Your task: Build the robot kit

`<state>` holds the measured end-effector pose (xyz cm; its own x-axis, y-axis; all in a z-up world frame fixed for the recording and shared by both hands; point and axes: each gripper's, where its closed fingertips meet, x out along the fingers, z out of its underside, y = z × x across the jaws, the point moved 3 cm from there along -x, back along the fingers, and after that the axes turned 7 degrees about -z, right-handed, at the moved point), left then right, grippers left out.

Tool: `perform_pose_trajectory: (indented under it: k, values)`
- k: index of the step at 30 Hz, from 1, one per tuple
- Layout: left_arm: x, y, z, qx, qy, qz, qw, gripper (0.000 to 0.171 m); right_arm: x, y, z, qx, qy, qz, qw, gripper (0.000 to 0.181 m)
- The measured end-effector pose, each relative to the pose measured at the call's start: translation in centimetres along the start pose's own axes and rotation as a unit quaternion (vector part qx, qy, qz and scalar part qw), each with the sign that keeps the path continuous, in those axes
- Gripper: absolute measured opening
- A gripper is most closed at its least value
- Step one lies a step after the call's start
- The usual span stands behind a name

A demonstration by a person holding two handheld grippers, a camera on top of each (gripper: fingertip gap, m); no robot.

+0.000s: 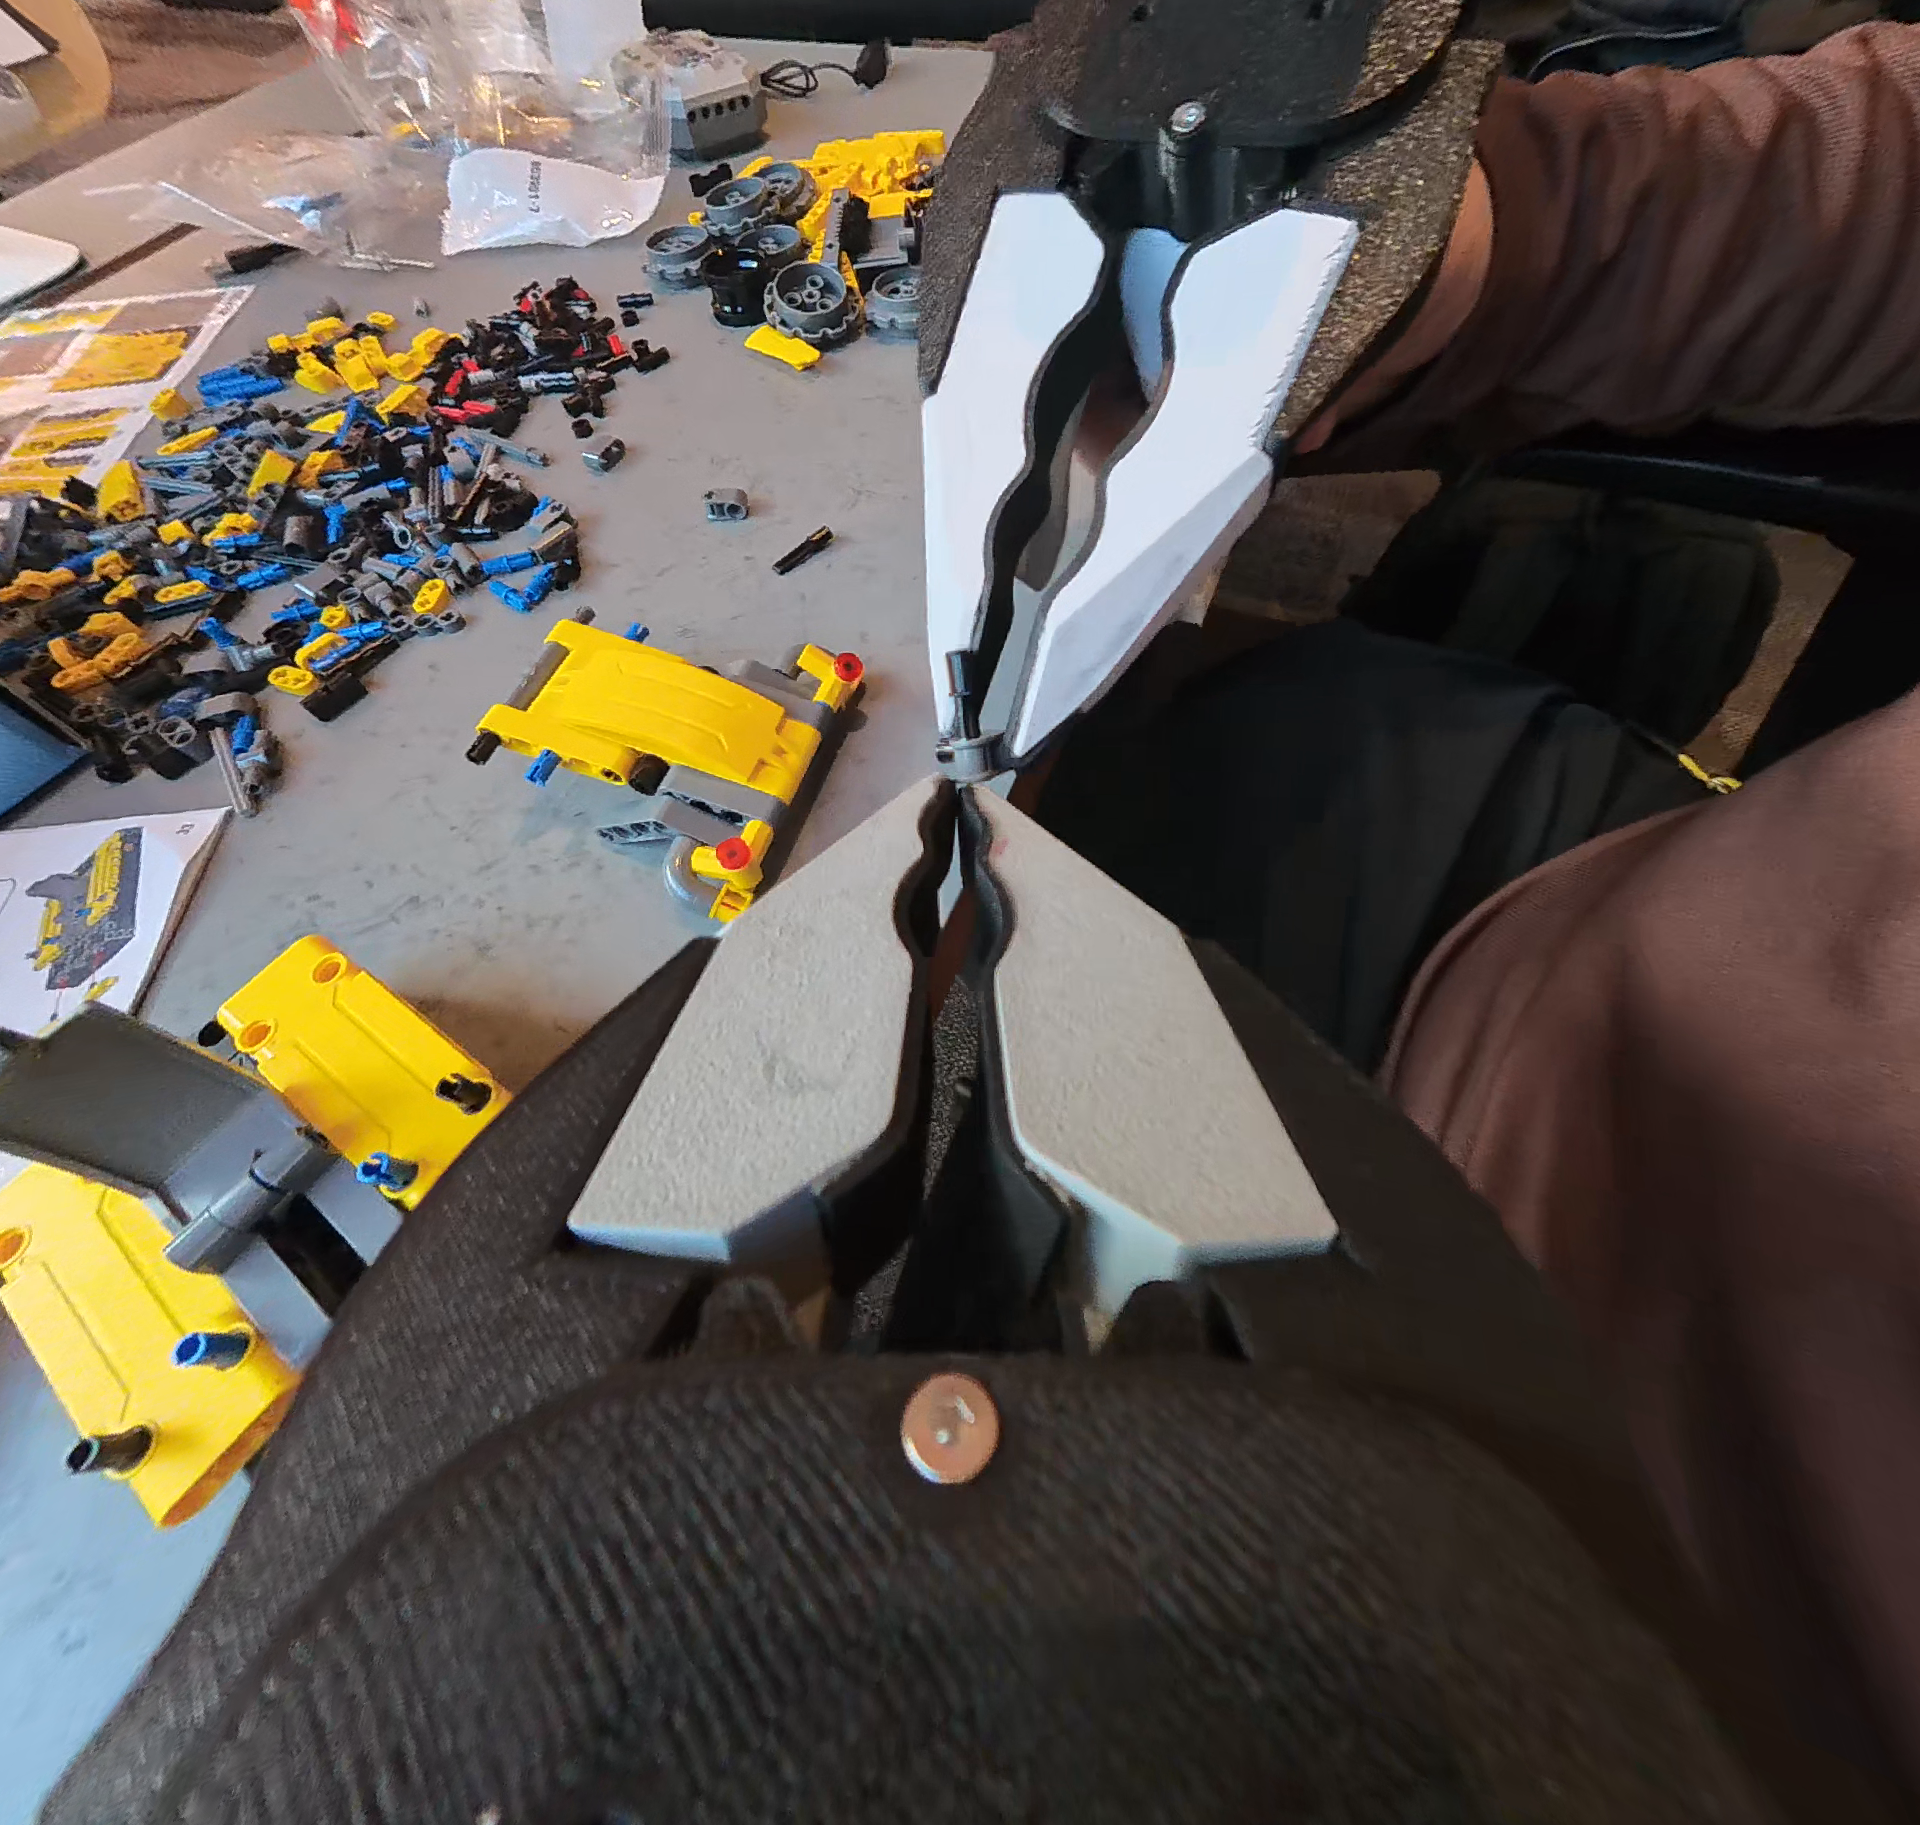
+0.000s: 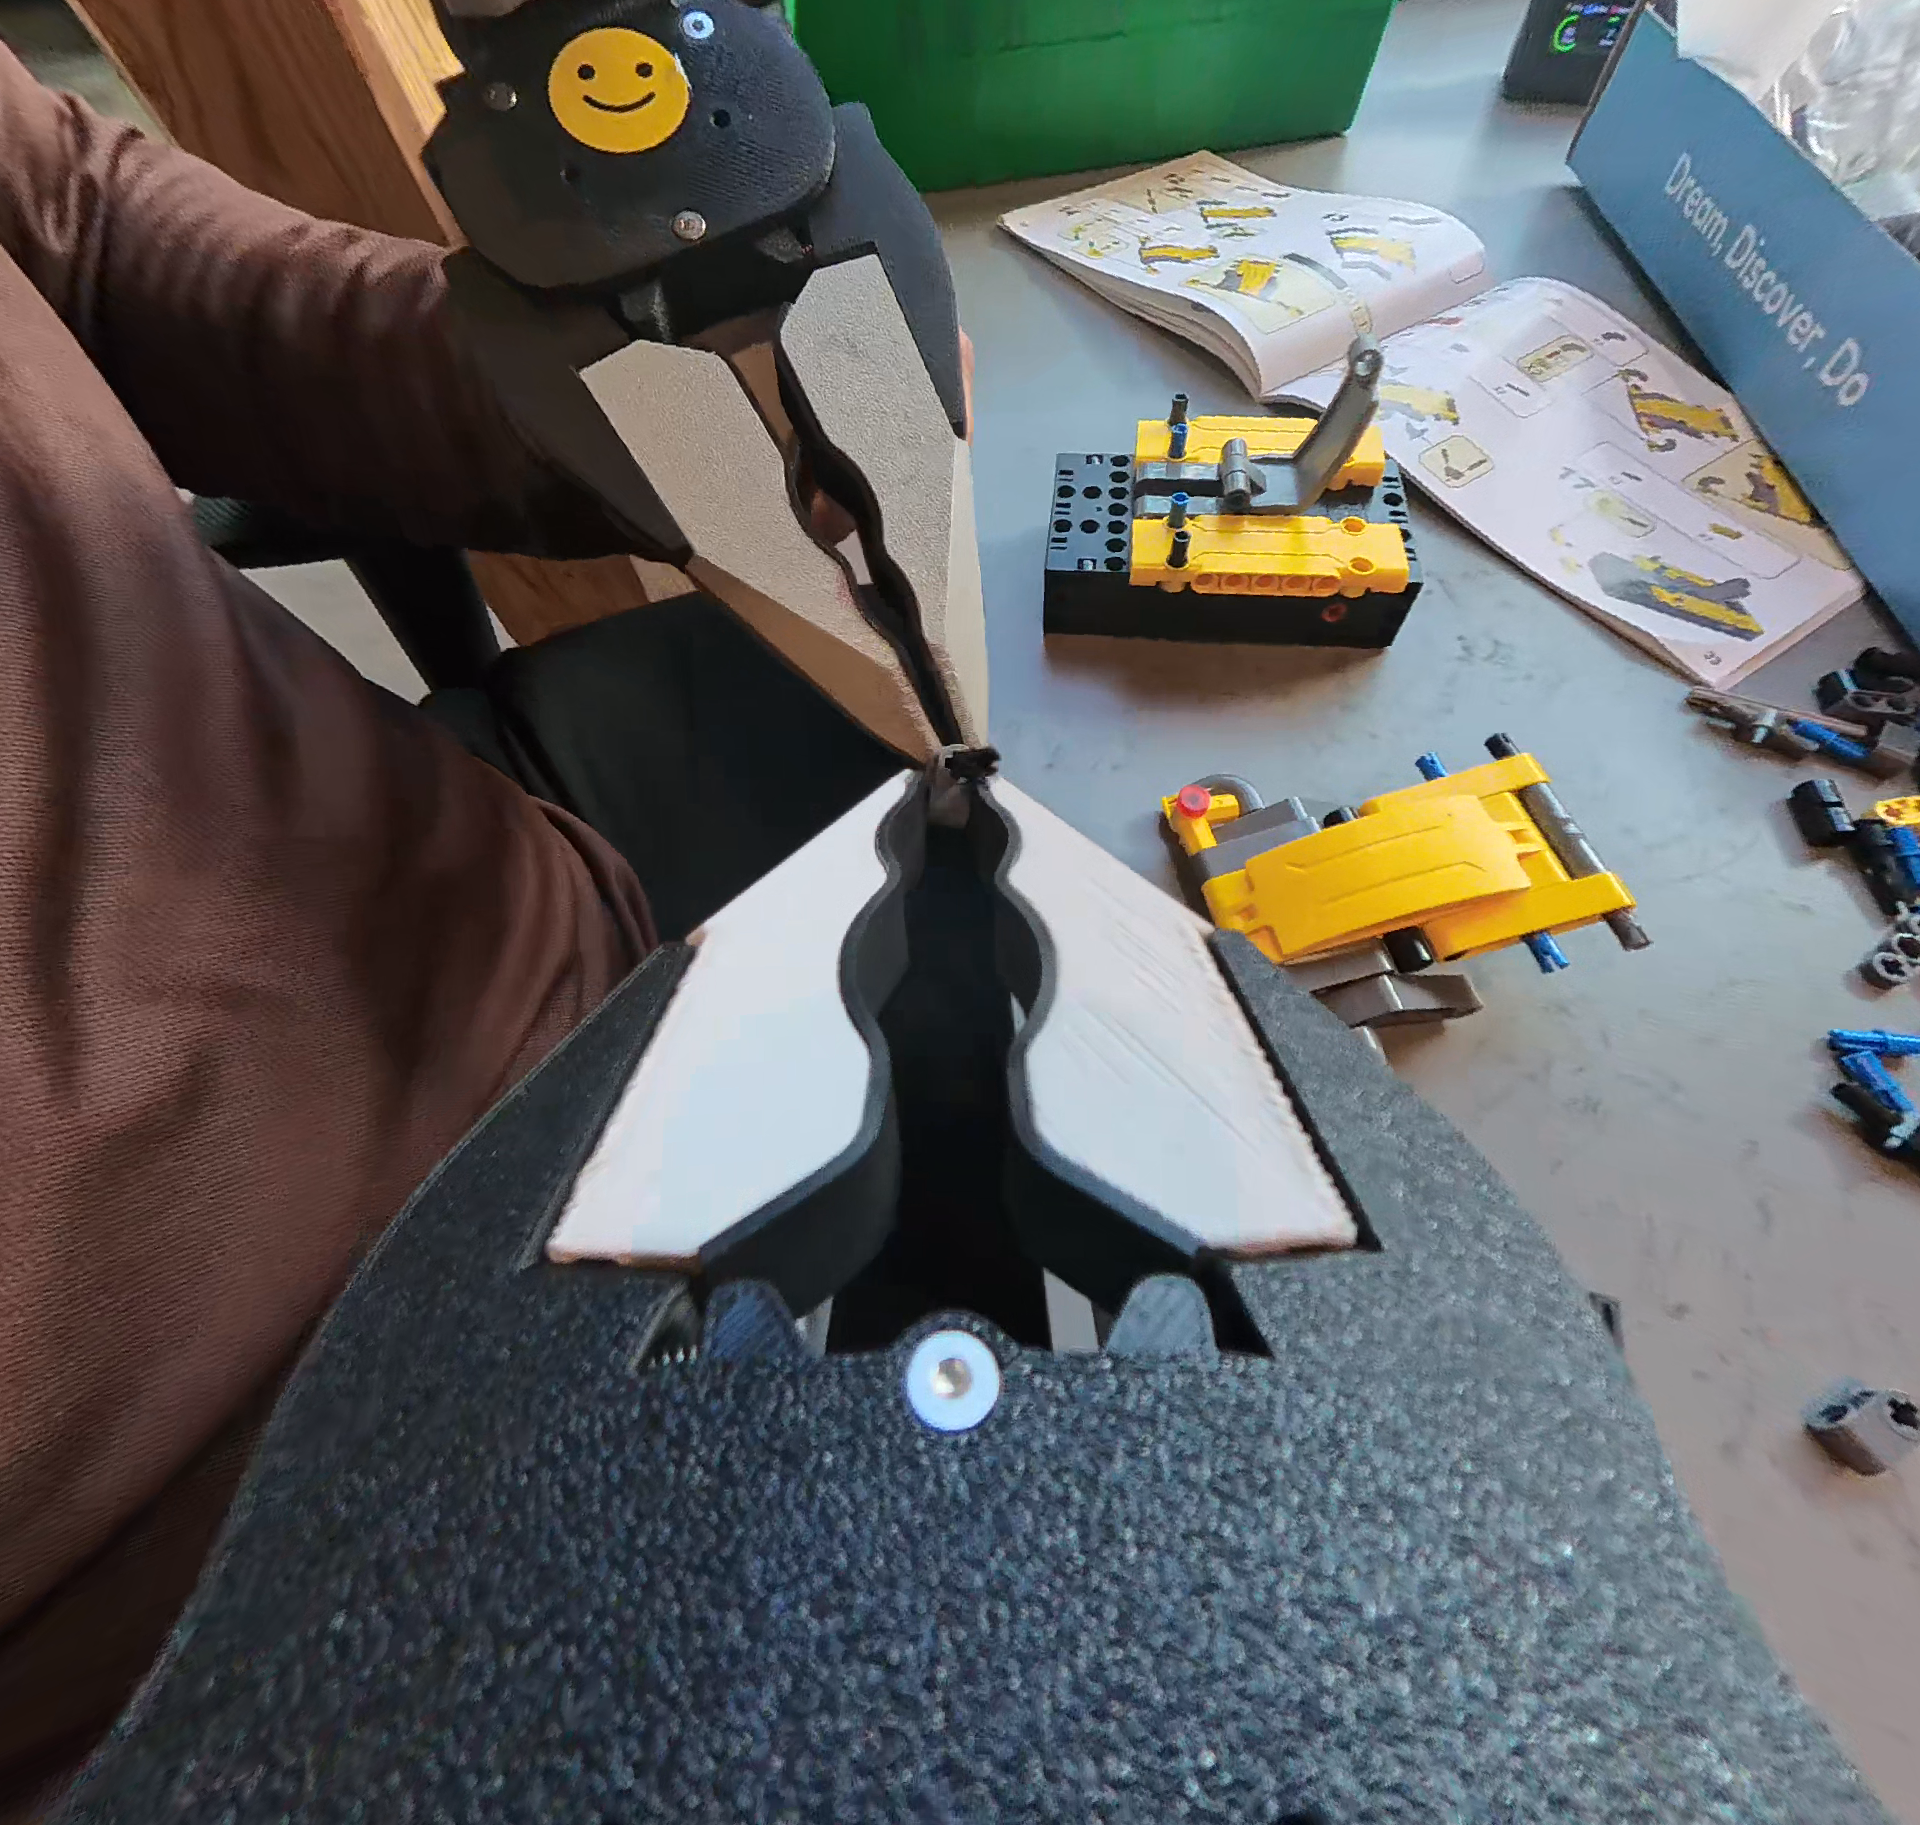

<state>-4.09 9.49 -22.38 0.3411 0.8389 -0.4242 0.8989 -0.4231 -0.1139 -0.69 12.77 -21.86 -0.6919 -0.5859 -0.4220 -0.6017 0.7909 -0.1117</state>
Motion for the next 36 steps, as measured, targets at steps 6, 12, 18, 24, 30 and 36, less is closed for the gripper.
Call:
perform_pose_trajectory:
  k: [6, 12, 18, 24, 30, 36]
  values:
    - [0.5, -0.6, 0.8, -0.017, -0.012, -0.009, 1.000, 0.000, -0.4, 1.8, 0.9, -0.034, -0.044, 0.083, 0.995, 0.000]
    - [2.0, -1.1, 2.0, 0.000, -0.039, -0.036, 0.999, 0.000, -0.8, 4.1, 3.5, -0.024, -0.112, 0.150, 0.982, 0.000]
    - [2.8, -0.9, 4.0, 0.027, -0.079, -0.052, 0.995, 0.000, -1.1, 3.7, 3.9, -0.023, -0.116, 0.142, 0.983, 0.005]
    - [2.6, -1.2, 4.0, -0.005, -0.068, -0.040, 0.997, 0.000, -1.2, 3.0, 3.9, -0.005, -0.097, 0.103, 0.990, 0.015]
    - [2.7, -1.1, 4.3, -0.009, -0.063, -0.036, 0.997, 0.000, 0.0, 2.5, 4.2, -0.018, -0.108, 0.091, 0.990, 0.015]
    - [2.6, -1.1, 4.3, -0.015, -0.057, -0.035, 0.998, 0.001, 0.4, 2.6, 4.0, -0.019, -0.110, 0.087, 0.990, 0.016]
